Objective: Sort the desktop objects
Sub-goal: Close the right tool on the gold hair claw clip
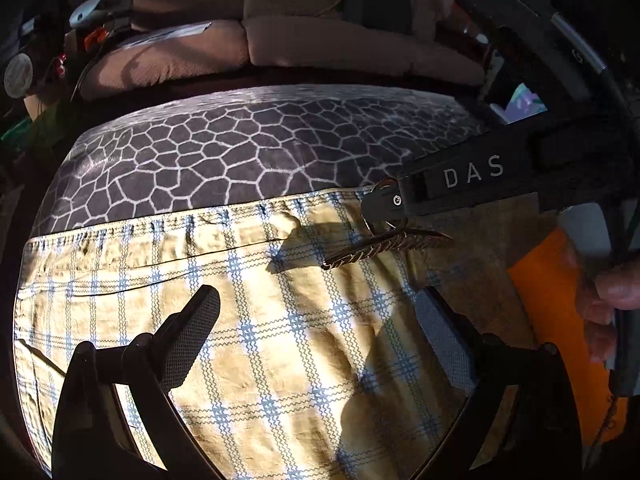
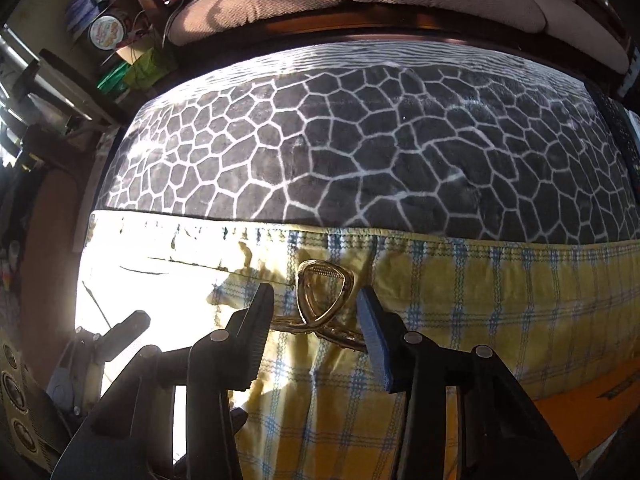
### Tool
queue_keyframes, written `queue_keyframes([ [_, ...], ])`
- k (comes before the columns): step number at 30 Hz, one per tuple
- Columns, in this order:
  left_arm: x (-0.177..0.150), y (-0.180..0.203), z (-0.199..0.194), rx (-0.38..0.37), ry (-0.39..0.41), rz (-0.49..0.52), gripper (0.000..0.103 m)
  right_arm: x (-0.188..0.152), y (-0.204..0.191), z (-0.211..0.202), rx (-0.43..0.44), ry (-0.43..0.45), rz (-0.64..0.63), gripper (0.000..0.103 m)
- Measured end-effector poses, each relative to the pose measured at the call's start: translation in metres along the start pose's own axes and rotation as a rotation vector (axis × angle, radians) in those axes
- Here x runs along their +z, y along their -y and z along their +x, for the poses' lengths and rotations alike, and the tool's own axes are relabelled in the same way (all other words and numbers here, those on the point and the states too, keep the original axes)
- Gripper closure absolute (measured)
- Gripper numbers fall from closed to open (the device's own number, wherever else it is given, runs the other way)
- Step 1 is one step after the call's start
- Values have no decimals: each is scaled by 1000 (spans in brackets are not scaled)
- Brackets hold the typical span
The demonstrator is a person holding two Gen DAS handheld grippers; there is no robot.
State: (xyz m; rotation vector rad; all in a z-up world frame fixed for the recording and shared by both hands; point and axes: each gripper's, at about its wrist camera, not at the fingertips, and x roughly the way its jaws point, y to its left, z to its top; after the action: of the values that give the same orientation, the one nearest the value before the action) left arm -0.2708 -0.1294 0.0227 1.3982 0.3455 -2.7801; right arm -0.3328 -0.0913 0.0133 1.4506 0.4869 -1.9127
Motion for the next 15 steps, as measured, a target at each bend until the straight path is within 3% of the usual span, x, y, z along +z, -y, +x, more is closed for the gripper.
queue_keyframes([
  [5, 9, 7, 18, -41, -23, 77, 19, 4, 4, 8, 24, -26, 10, 67],
  [7, 11, 10, 25, -58, -40, 106, 32, 5, 5, 12, 29, -33, 10, 70],
  [14, 12, 14, 44, -61, -72, 102, 59, 4, 9, 15, 52, -33, 14, 73],
  [15, 13, 14, 43, -66, -71, 95, 70, 3, 8, 15, 59, -34, 14, 73],
])
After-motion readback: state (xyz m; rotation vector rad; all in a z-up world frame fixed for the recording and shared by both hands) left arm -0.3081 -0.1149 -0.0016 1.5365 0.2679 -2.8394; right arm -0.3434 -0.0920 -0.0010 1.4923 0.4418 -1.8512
